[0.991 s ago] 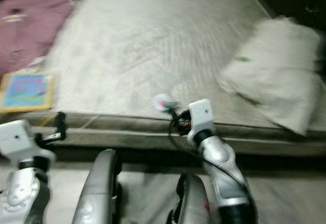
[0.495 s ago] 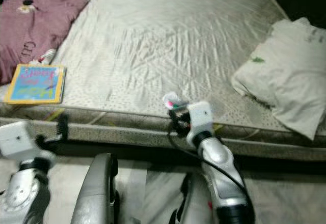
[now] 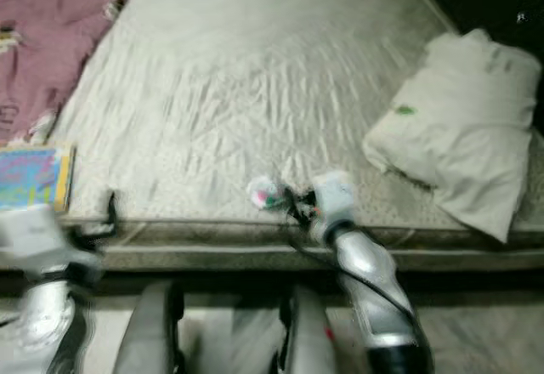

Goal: Clean up the room

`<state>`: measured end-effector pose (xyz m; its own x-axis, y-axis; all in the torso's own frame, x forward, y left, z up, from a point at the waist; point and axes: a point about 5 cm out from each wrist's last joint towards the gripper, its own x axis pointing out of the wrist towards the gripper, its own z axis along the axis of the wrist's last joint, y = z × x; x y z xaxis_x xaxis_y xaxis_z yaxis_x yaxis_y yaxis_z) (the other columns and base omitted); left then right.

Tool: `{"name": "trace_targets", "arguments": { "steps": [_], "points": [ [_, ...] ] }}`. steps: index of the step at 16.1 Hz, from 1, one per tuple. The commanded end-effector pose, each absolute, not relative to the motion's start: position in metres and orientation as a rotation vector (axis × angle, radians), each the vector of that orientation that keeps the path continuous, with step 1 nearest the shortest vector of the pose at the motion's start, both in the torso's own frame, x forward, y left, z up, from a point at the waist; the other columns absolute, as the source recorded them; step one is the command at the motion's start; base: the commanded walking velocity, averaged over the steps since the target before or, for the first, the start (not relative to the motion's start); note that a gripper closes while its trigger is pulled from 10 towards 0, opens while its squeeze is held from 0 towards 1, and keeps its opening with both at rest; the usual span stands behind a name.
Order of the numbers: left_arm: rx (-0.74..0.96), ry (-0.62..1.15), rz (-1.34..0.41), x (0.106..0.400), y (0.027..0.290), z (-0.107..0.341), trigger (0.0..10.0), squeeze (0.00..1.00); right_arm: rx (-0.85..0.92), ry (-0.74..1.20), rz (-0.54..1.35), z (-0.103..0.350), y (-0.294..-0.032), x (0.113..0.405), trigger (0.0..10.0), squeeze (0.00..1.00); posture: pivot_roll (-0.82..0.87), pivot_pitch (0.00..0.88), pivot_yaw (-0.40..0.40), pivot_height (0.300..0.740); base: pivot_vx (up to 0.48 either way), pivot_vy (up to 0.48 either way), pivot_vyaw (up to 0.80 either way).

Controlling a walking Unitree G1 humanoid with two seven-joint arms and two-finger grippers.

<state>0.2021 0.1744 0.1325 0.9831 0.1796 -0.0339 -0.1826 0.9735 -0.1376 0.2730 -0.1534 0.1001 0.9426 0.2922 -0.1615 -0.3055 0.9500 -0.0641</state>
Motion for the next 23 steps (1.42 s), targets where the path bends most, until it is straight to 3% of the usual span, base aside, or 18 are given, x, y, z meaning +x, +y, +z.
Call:
{"name": "trace_targets", "arguments": {
  "steps": [1, 5, 10, 18, 23],
  "points": [
    [-0.129, 0.041, 0.212, 0.199, 0.181, 0.129, 10.0, 0.00, -0.073, 0.146, 0.321, 0.101, -0.146, 0.274, 10.0, 0.00, 0.14, 0.098, -0.080, 0.570, 0.000, 0.000, 0.00],
    [-0.134, 0.043, 0.215, 0.199, 0.181, 0.129, 10.0, 0.00, -0.066, 0.142, 0.343, 0.102, -0.145, 0.274, 10.0, 0.00, 0.14, 0.113, -0.083, 0.566, 0.000, 0.000, 0.26],
    [-0.136, 0.045, 0.220, 0.199, 0.180, 0.129, 10.0, 0.00, -0.073, 0.151, 0.412, 0.102, -0.141, 0.276, 10.0, 0.00, 0.14, 0.117, -0.084, 0.521, 0.000, 0.000, 0.00],
    [-0.031, 0.004, 0.267, 0.177, 0.193, 0.146, 10.0, 0.00, -0.145, 0.016, 0.435, 0.123, -0.112, 0.343, 10.0, 0.00, 0.29, 0.161, -0.077, 0.521, 0.000, 0.000, 0.00],
    [-0.002, -0.009, 0.291, 0.163, 0.192, 0.161, 10.0, 0.00, -0.167, 0.003, 0.429, 0.126, -0.099, 0.361, 10.0, 0.00, 0.36, 0.231, -0.070, 0.521, 0.000, 0.000, 0.00]
  ]
}}
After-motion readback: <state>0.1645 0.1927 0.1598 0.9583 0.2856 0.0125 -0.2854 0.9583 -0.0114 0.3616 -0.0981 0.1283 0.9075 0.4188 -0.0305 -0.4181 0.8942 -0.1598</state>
